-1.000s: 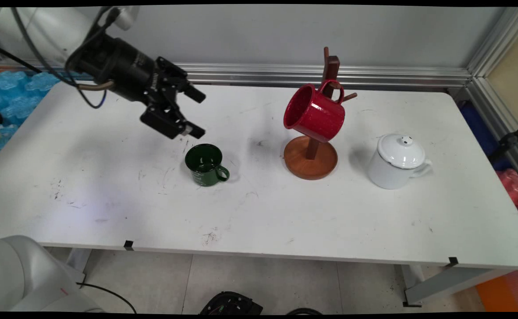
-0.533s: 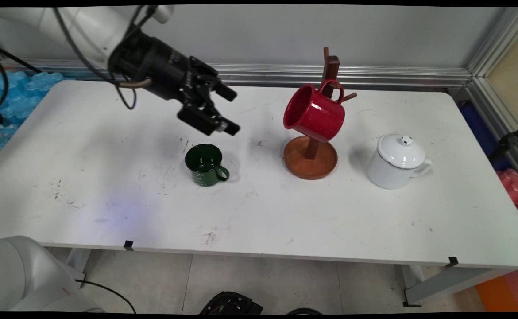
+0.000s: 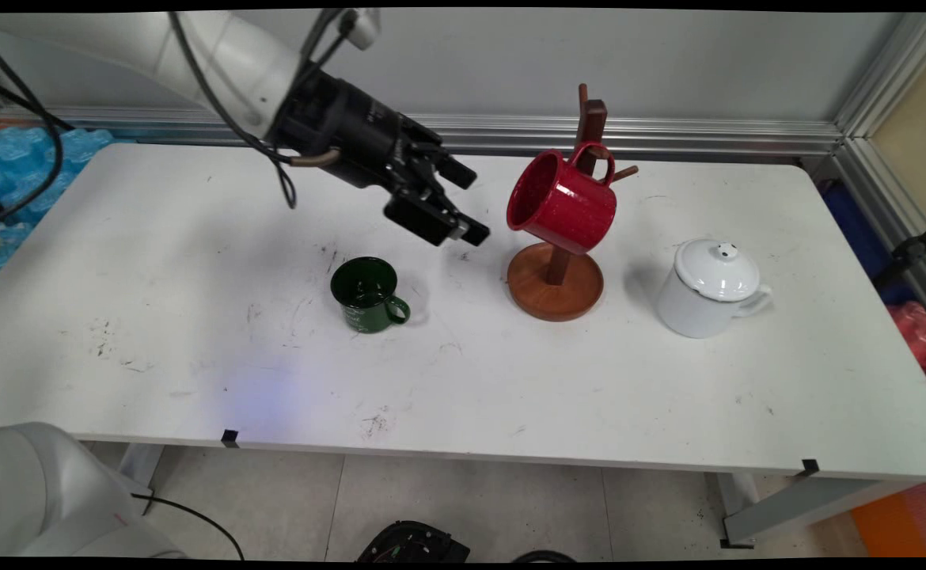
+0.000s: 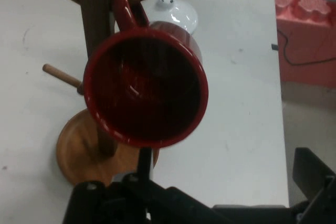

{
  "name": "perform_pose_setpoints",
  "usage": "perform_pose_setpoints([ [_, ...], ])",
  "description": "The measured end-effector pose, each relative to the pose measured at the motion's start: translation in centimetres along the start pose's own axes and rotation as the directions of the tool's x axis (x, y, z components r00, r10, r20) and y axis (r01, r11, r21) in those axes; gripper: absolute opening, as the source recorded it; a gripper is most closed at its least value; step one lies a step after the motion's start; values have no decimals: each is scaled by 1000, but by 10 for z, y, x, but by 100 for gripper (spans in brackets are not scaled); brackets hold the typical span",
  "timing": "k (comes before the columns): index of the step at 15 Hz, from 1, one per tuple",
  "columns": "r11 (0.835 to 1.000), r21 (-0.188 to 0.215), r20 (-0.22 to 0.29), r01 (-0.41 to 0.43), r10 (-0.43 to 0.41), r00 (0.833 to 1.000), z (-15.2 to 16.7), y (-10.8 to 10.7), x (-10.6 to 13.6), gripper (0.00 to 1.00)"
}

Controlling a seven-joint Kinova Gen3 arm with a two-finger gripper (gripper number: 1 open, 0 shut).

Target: Pick up the red mug from the rack

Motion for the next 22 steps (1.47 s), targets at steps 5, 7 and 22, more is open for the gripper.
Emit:
perform_pose_setpoints([
  [5, 999, -10, -22, 30, -31, 999, 23, -1, 3, 100],
  [7, 999, -14, -35, 47, -47, 998, 34, -1, 5, 100],
  [22, 988, -28, -95, 149, -151, 984, 89, -8, 12, 100],
])
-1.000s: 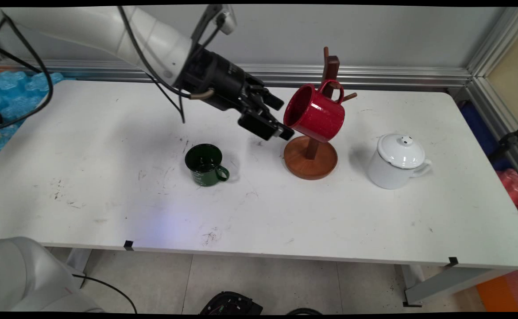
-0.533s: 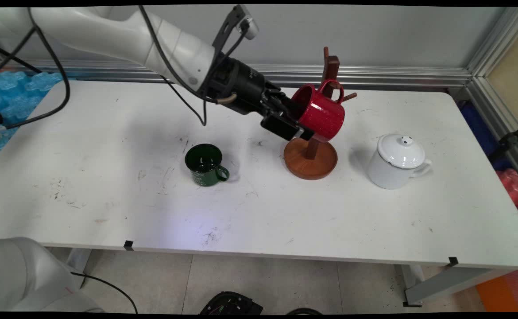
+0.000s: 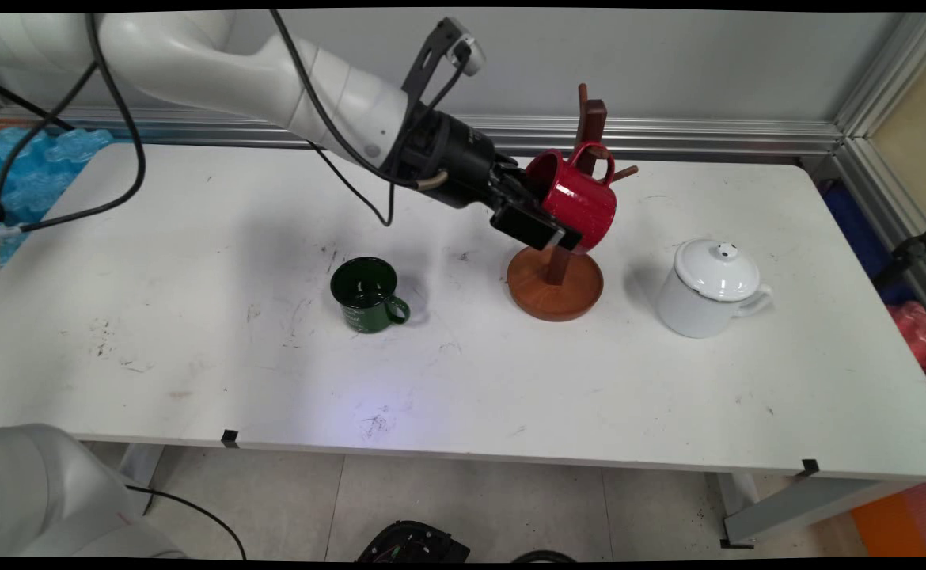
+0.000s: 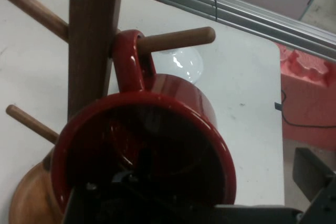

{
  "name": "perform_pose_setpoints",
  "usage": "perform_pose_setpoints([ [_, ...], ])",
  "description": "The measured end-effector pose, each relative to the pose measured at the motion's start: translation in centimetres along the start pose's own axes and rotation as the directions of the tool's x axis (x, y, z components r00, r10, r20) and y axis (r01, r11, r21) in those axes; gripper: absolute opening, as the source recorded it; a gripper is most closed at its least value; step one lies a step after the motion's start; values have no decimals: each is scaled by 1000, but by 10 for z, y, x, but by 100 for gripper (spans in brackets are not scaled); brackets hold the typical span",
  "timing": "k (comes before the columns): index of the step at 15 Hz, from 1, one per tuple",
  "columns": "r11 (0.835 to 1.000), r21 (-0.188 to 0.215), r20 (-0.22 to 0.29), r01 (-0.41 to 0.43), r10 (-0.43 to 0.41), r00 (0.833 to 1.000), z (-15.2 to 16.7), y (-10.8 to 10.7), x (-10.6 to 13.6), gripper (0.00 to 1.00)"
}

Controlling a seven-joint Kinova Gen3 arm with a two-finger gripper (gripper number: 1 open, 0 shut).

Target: Pick up the red mug from the rack, then place the picked object on the table

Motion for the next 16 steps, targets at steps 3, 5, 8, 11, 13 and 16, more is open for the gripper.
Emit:
perform_pose_setpoints([
  [3, 1000, -2, -8, 14, -14, 1000, 7, -1, 0, 100],
  [5, 1000, -3, -15, 22, -22, 1000, 11, -1, 1, 0],
  [8, 1000, -2, -23, 31, -31, 999, 16, -2, 1, 0],
  [11, 999, 2, -27, 35, -35, 999, 18, -3, 1, 0],
  [13, 999, 3, -28, 36, -36, 999, 19, -3, 1, 0],
  [16, 999, 2, -29, 35, -35, 999, 20, -3, 1, 0],
])
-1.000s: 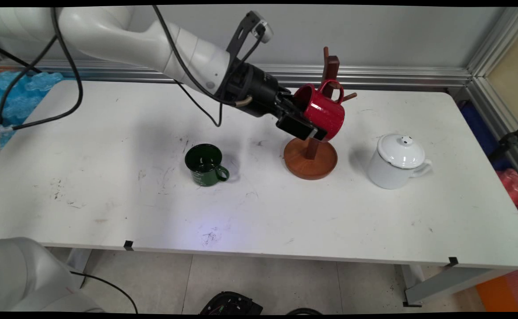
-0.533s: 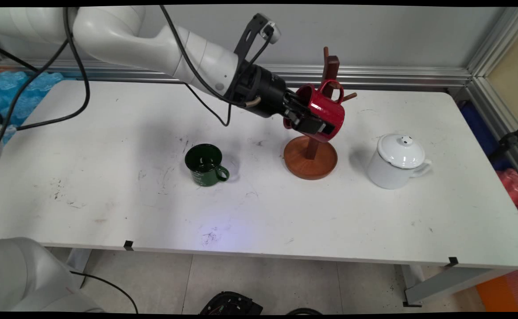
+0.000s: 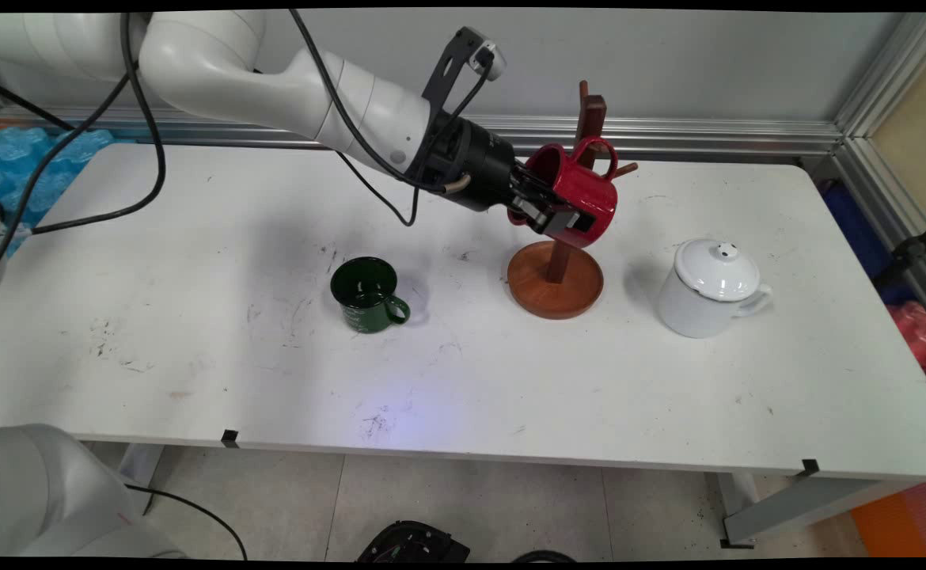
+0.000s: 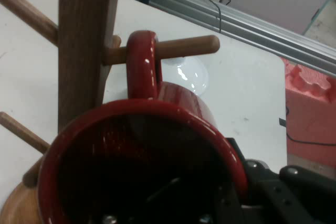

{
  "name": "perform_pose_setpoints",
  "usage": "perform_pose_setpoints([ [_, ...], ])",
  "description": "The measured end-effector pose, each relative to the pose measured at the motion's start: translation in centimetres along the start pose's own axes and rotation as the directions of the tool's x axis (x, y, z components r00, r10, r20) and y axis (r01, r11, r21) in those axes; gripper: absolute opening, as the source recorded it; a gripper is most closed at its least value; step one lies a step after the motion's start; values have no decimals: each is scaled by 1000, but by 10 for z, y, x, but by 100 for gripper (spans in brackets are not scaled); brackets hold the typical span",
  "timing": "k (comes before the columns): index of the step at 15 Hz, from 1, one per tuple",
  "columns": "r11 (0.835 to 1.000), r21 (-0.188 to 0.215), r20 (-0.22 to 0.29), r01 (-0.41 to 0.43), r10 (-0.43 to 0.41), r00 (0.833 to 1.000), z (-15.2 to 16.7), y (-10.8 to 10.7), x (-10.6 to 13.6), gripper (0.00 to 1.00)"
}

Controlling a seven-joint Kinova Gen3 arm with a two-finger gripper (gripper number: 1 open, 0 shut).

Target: Place the picked object on the table

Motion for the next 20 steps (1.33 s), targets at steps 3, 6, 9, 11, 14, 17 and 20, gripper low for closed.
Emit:
perform_pose_setpoints([
  [3, 1000, -4, -2, -3, 3, 1000, 1, 1, 1, 0],
  [6, 1000, -13, -5, -9, 9, 1000, 1, 4, 4, 0],
  [9, 999, -28, -13, -20, 20, 1000, 0, 10, 10, 0],
  [11, 999, -41, -17, -29, 28, 999, -2, 15, 15, 0],
  [14, 998, -57, -17, -36, 35, 999, -8, 24, 20, 0],
  [17, 997, -74, -11, -39, 38, 999, -14, 35, 23, 0],
  [20, 995, -86, -1, -41, 41, 999, -22, 45, 25, 0],
])
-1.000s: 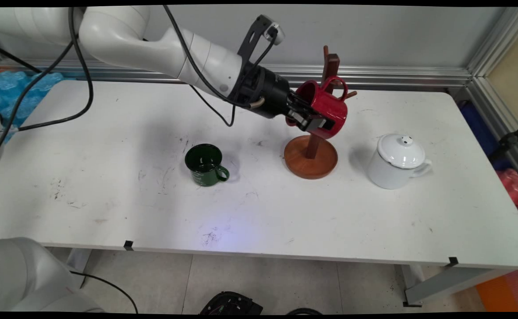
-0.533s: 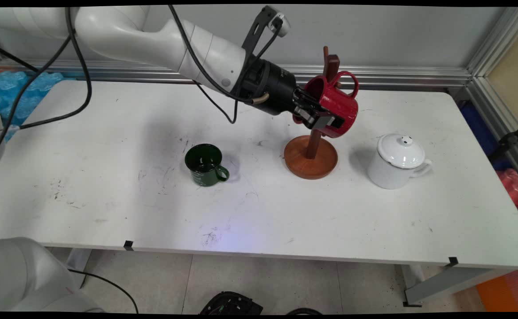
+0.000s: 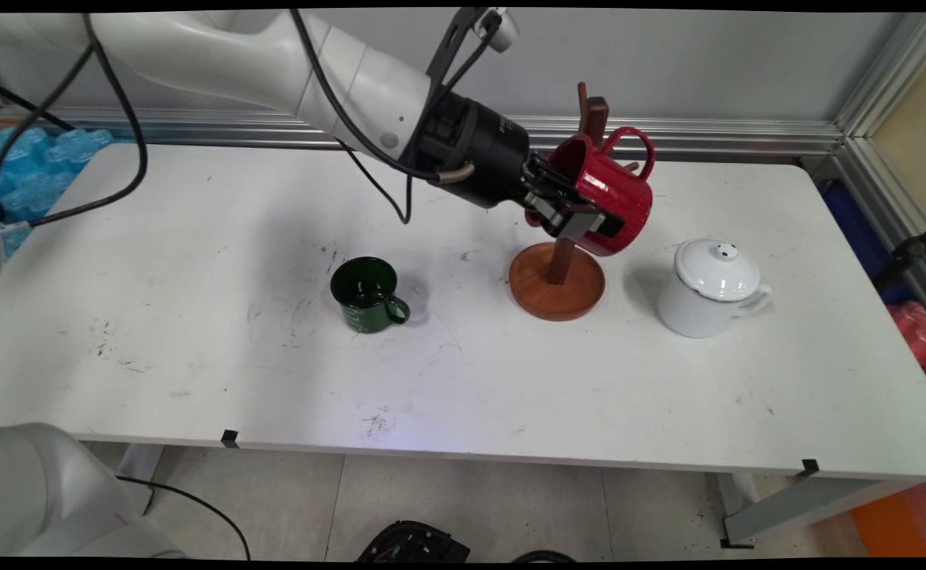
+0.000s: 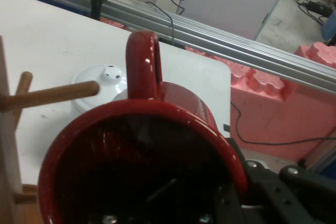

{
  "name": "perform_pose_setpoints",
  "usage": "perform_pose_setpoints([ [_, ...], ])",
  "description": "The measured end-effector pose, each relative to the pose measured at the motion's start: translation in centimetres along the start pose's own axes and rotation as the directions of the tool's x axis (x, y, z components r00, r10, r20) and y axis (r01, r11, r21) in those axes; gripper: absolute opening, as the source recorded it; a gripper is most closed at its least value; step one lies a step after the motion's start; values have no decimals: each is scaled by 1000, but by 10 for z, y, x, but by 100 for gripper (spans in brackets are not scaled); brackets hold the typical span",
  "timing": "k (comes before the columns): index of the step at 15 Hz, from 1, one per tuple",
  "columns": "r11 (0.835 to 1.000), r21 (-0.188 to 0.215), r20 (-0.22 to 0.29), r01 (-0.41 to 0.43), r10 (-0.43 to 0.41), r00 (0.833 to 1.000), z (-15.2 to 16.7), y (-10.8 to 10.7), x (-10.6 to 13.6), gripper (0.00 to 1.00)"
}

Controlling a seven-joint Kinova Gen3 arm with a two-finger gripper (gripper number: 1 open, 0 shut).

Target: Place the picked object on the table

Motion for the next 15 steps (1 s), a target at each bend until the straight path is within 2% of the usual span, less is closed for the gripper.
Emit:
perform_pose_setpoints([
  [4, 1000, -6, 17, -4, 5, 1000, -12, 10, 2, 0],
  [9, 999, -4, 63, -35, 35, 997, -34, 17, 4, 0],
  [15, 996, 30, 136, -82, 77, 988, -70, 15, 8, 0],
])
